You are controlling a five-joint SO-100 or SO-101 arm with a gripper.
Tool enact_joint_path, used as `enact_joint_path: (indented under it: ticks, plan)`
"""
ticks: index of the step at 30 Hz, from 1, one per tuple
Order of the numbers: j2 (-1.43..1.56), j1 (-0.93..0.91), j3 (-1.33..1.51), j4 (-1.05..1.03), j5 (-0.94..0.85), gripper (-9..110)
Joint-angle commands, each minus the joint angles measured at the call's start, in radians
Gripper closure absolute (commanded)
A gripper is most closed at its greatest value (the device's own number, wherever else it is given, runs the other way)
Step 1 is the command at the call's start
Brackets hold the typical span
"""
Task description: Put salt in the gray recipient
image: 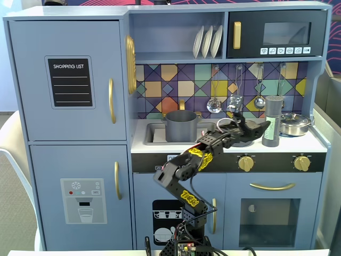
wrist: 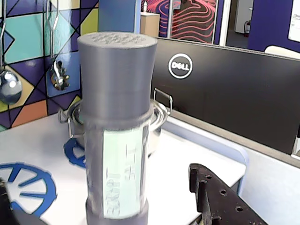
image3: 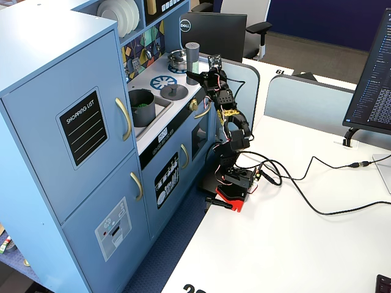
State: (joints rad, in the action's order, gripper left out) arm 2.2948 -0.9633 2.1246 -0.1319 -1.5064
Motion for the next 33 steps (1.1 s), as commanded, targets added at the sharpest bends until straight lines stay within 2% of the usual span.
enact_joint_path:
  ticks: [1,14,29,31,33]
  plan:
    - [-0.120,-0.005,-0.153,0.055,0.023,39]
    - [-0.554,0.009,-0.486,0.184,0.014,42]
    - [-0.871,0.077,-0.807,0.163,0.005,49]
    - [-0.896,0.083,-0.834,0.164,-0.002,51]
    - [-0.919,0.091,-0.865,0.167,-0.002,58]
